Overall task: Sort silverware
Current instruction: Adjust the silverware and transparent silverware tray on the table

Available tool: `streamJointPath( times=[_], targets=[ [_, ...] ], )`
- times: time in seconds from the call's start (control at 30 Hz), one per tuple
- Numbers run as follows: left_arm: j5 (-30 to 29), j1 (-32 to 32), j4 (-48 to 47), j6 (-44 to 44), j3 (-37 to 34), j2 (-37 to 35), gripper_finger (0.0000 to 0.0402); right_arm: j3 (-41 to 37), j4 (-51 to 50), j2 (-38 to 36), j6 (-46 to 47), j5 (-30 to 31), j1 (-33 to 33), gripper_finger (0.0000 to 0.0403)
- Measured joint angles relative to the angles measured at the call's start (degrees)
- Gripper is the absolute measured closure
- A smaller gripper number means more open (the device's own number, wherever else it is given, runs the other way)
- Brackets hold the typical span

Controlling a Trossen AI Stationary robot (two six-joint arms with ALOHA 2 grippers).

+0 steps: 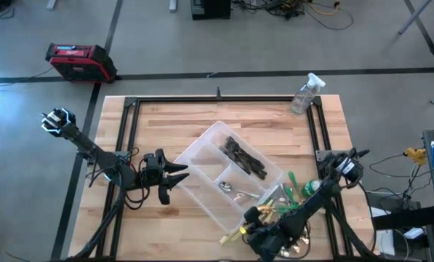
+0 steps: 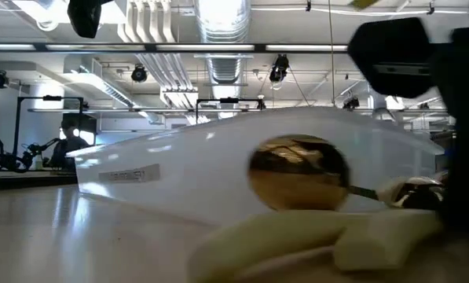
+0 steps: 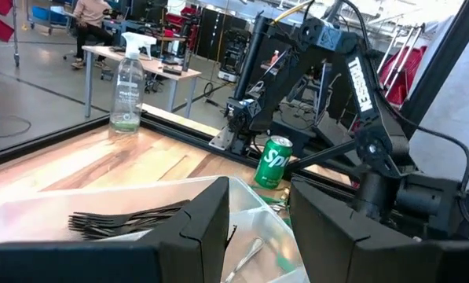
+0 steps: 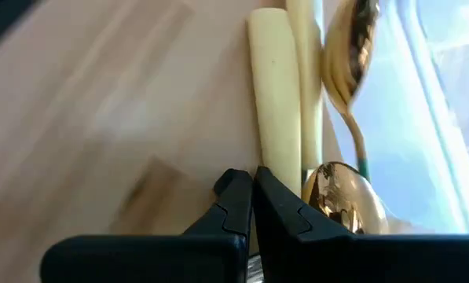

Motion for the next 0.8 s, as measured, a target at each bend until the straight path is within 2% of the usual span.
streamJointPath(
  times=[0.2, 0.57, 0.8],
  targets=[
    [0.35, 0.10, -8.01, -0.89, 0.00, -4.67, 0.0283, -0.04, -1.42, -1.98, -6.39, -1.42, -5.94, 0.0403],
    [-3.26, 0.24, -27.97, -1.27, 0.00, -21.83, 0.0283, 0.00, -1.13, -2.23, -19.34, -4.52, -17.81, 0.0403],
    [-4.20, 0.24, -33.79, -0.45, -0.02, -27.34, 0.0283, -0.02, -2.30, -5.36, -21.28, -10.05, -23.35, 0.0403]
  ],
)
